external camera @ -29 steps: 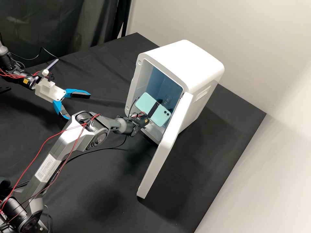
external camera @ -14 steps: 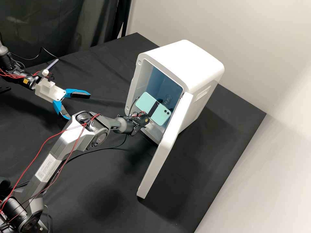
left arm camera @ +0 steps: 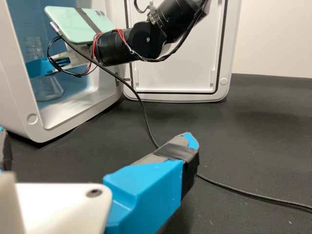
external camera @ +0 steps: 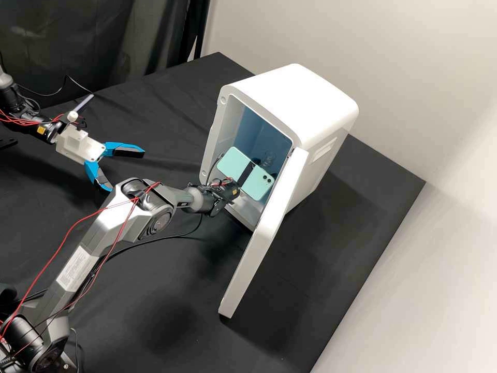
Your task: Place the flask in the incubator
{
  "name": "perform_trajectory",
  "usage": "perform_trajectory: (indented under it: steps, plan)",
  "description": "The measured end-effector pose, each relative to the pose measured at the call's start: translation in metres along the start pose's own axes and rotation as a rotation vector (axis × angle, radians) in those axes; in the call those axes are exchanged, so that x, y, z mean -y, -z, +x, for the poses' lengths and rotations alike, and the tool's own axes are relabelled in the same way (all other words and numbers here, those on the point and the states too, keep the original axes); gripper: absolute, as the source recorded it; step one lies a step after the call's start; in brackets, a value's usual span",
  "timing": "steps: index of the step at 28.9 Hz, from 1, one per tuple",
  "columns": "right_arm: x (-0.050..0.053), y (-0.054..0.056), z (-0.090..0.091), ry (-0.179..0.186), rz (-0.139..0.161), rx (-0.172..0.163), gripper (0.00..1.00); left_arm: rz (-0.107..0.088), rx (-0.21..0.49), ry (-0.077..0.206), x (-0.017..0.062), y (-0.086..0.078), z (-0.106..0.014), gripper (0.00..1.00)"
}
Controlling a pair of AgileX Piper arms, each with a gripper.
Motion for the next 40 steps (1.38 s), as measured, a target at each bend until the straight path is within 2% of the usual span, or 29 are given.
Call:
perform_trajectory:
  steps: [12, 13, 40]
  plan:
    - [-0.0001, 0.0001, 0.0001, 0.001, 0.000, 0.001, 0.00, 0.000, 0.000, 0.000, 0.0000, 0.0000, 0.0000, 1.00]
    - [-0.0001, 0.0001, 0.0001, 0.001, 0.000, 0.001, 1.00, 0.000, 0.000, 0.000, 0.0000, 0.0000, 0.0000, 1.00]
    - [0.0000, 0.0001, 0.0001, 0.001, -0.002, 0.000, 1.00, 0.000, 0.000, 0.000, 0.0000, 0.0000, 0.0000, 1.00]
